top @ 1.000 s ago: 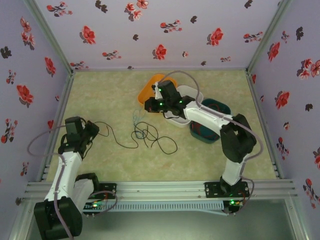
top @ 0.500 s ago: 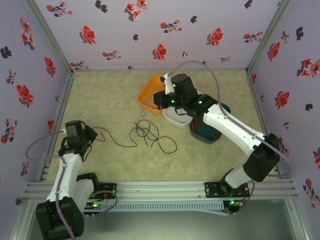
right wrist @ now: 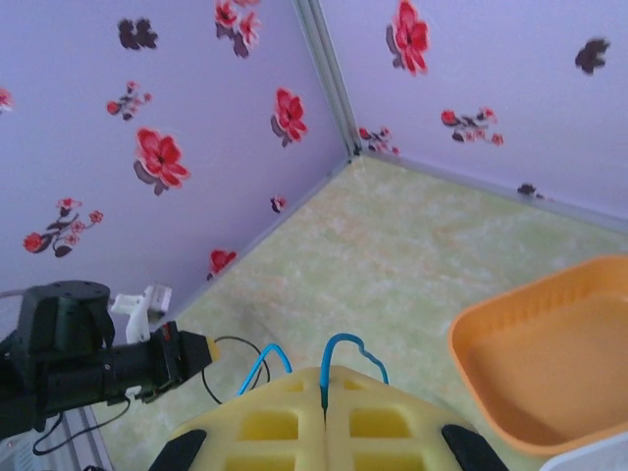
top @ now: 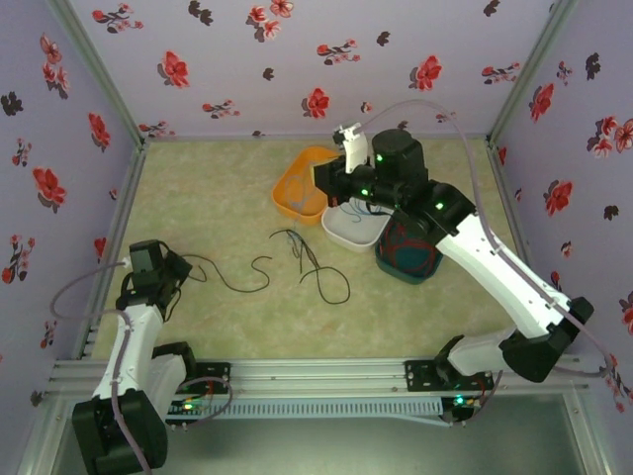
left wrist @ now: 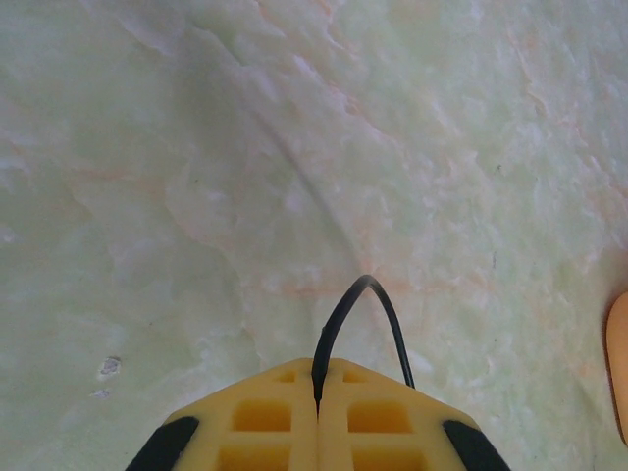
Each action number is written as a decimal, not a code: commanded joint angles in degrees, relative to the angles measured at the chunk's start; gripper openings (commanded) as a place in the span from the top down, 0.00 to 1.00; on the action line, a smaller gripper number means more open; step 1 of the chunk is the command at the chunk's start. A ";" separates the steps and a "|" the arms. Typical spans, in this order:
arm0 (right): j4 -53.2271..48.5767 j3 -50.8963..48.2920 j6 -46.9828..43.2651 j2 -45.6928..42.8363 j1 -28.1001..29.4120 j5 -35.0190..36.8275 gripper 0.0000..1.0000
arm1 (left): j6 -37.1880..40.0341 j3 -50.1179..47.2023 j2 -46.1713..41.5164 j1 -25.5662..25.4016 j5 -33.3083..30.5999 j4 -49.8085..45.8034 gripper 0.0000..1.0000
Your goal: Untangle the cables
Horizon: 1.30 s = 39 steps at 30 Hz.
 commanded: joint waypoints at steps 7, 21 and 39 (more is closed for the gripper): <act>-2.54 9.96 -3.57 -0.09 0.24 -6.53 1.00 | -0.86 -0.80 -0.44 0.78 -0.76 -0.44 1.00; -0.93 21.76 -0.06 3.24 0.24 -20.37 1.00 | -1.20 -1.33 -0.35 0.98 1.62 1.73 1.00; -12.75 22.24 1.98 15.49 0.15 -9.78 1.00 | 0.33 1.75 -1.21 -4.39 14.68 5.11 0.97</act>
